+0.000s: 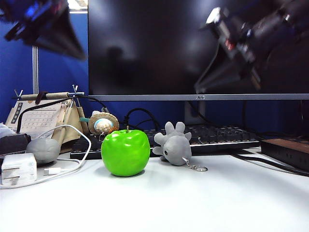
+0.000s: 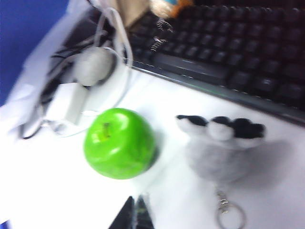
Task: Place the tilting octopus upright.
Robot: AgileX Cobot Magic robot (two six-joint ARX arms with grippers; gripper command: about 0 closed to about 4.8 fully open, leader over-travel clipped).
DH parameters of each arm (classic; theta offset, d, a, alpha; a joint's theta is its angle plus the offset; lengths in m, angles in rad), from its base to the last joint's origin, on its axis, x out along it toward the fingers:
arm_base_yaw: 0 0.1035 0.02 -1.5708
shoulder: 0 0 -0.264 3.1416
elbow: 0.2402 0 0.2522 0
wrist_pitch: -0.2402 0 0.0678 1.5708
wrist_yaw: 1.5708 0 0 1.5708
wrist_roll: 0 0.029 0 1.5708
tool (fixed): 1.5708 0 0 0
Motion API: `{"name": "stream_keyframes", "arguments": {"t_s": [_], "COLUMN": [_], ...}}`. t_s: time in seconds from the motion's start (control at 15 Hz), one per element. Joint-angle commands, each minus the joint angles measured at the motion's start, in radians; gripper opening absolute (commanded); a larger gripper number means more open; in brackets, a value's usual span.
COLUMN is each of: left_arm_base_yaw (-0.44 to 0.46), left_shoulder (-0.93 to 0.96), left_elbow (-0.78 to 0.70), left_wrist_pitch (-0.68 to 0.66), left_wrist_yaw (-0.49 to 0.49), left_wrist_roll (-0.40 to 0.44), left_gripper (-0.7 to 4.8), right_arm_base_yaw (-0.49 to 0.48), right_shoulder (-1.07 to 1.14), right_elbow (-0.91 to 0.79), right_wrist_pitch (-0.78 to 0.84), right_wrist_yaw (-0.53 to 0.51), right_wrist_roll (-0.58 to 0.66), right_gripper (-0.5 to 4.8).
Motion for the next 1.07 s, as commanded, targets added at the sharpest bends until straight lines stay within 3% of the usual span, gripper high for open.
{"name": "stream_keyframes", "arguments": {"t_s": [0.07, 0.53, 0.67, 0.87, 1.07], "left_arm_base_yaw": [0.000, -0.003, -0.003, -0.003, -0.003], "left_shoulder": [0.021, 0.030, 0.030, 0.030, 0.031], "left_elbow": [0.003, 0.003, 0.003, 0.003, 0.003], "left_wrist_pitch": [0.043, 0.134, 0.159, 0.163, 0.163], "left_wrist_yaw": [-0.028, -0.021, -0.021, -0.021, -0.021], "left_wrist_roll": [0.010, 0.006, 0.006, 0.006, 0.006], "left_gripper": [0.21, 0.21, 0.21, 0.21, 0.21], "right_arm_base_yaw": [0.001, 0.019, 0.027, 0.034, 0.034], "right_shoulder": [0.002, 0.036, 0.080, 0.175, 0.243], "right_elbow": [0.003, 0.002, 0.003, 0.004, 0.011], "right_wrist_pitch": [0.120, 0.167, 0.198, 0.281, 0.296], "right_wrist_yaw": [0.023, 0.052, 0.088, 0.091, 0.095], "right_wrist_roll": [-0.006, 0.004, 0.005, 0.005, 0.005], "right_gripper": [-0.06, 0.06, 0.68, 0.69, 1.74]}}
